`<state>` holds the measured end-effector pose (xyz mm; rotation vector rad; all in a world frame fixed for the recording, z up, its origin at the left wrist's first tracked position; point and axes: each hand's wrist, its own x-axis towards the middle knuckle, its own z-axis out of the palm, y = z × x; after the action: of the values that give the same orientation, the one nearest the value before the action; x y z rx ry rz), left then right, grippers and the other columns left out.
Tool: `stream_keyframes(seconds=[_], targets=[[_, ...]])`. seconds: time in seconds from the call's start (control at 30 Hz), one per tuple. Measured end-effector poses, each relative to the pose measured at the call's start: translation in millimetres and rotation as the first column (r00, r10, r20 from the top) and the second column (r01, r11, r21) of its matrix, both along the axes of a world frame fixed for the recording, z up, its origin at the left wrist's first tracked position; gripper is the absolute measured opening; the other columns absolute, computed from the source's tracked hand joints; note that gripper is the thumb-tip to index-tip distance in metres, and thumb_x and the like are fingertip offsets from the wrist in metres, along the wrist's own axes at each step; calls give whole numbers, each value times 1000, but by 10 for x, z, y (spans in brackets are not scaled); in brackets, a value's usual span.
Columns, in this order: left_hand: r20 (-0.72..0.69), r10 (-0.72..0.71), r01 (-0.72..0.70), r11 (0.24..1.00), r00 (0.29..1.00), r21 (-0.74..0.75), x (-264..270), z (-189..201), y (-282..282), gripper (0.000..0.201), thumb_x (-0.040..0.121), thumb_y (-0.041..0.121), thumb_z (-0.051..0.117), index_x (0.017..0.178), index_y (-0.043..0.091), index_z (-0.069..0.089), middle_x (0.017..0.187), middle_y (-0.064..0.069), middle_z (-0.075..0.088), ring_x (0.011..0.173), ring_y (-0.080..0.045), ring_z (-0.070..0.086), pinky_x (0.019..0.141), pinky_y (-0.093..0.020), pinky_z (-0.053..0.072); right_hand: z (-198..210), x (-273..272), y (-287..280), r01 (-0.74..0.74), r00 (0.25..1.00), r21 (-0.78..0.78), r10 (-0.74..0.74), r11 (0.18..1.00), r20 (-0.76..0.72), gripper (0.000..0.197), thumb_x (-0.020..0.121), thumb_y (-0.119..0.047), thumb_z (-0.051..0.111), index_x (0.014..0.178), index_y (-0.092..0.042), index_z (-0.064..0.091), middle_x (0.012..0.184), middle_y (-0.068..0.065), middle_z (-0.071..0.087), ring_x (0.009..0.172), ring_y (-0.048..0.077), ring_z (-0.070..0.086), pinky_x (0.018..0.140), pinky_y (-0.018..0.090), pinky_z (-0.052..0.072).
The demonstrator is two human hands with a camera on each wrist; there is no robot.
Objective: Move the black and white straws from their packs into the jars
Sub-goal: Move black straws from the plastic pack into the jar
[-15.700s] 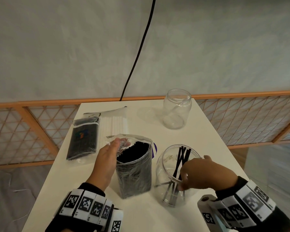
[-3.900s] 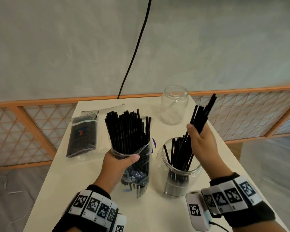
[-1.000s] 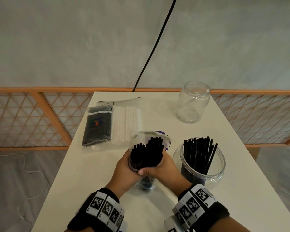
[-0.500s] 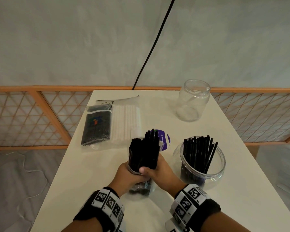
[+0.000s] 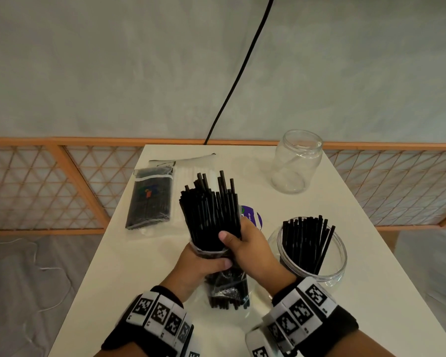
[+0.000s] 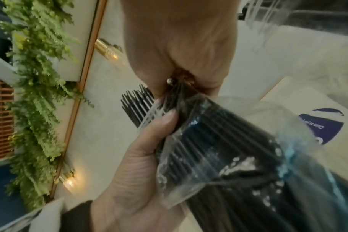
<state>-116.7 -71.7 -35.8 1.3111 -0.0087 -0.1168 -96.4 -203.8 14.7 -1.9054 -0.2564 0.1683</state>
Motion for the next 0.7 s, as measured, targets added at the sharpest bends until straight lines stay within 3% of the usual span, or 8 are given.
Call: stream_keyframes(seconds=[0.13,0.2,0.33,0.43,0.53,0.57,0.63,0.7], targets=[[54,44,-43,999,998,-26,2,84,-44,47,48,4,78,93,16,71,92,-8,74,89,-21,70,72,-26,55,144,-13,-37,27,999,87,-24,996,-31,16,88,-11,59,102,-17,56,106,7,65,98,18,62,85,28,52],[58,41,-40,999,997,-18,7,117,-48,44,51,-2,75,92,15,71,91,-8,74,89,-22,70,73,-27,55,203,-2,-73,39,999,73,-39,997,4,21,86,-9,60,90,-28,51,110,9,57,101,19,58,85,25,50],[65,27,-27,1000,998,-4,5,171,-58,46,53,-2,72,98,9,68,91,-7,74,89,-20,70,73,-26,54,331,-4,-115,-1,994,-31,4,1000,107,25,85,-7,60,92,-31,53,119,2,39,116,17,47,100,30,43],[65,16,-15,1000,998,-9,3,208,-75,54,47,9,77,100,9,68,95,-9,73,92,-22,69,75,-27,55,386,-10,-124,3,992,-12,-1,1000,122,32,85,-5,59,81,-35,47,125,7,43,117,21,49,100,38,44],[68,-7,5,1000,998,28,1,222,-79,50,50,3,77,98,14,68,95,-6,74,92,-19,69,74,-26,54,453,13,-157,70,990,46,-75,996,116,27,86,-6,58,103,-24,50,110,4,54,106,19,57,90,31,50],[69,-12,9,999,998,48,-8,216,-81,49,51,2,77,97,17,68,94,-4,74,91,-17,69,73,-24,54,481,24,-170,88,987,72,-97,994,125,26,86,-6,58,104,-24,51,109,5,56,105,19,58,90,33,50],[62,-12,6,996,998,87,-30,183,-81,51,47,10,80,95,20,69,93,-1,75,91,-15,69,72,-22,54,574,39,-188,126,975,94,-141,988,172,26,87,-7,56,84,-32,51,120,15,53,110,26,55,95,42,47],[50,2,-7,994,999,113,-53,149,-81,50,46,12,80,95,18,69,91,-1,75,89,-16,69,72,-23,54,671,47,-213,170,960,103,-188,980,208,26,89,-8,53,83,-33,50,120,17,53,108,28,55,94,44,47]])
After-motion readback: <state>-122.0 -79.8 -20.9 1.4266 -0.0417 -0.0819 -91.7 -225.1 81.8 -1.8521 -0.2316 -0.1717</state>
